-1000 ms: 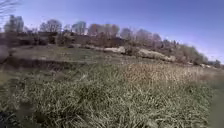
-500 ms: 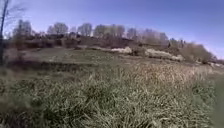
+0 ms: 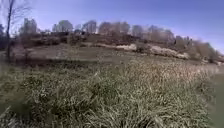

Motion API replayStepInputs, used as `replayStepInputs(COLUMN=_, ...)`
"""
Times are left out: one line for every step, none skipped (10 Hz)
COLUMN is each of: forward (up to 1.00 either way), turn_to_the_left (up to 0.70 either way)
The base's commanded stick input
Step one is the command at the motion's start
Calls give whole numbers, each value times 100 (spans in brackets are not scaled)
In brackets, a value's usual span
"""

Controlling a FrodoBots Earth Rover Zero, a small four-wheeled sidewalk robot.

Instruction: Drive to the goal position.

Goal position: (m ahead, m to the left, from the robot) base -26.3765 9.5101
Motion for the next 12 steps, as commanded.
replayStepInputs(forward=-45, turn_to_the_left=0)
replayStepInputs(forward=-45, turn_to_the_left=0)
replayStepInputs(forward=-45, turn_to_the_left=-15)
replayStepInputs(forward=-45, turn_to_the_left=-27)
replayStepInputs(forward=-45, turn_to_the_left=-27)
replayStepInputs(forward=-45, turn_to_the_left=-27)
replayStepInputs(forward=-45, turn_to_the_left=-27)
replayStepInputs(forward=0, turn_to_the_left=-45)
replayStepInputs(forward=0, turn_to_the_left=-45)
replayStepInputs(forward=0, turn_to_the_left=-45)
replayStepInputs(forward=0, turn_to_the_left=-45)
replayStepInputs(forward=0, turn_to_the_left=-45)
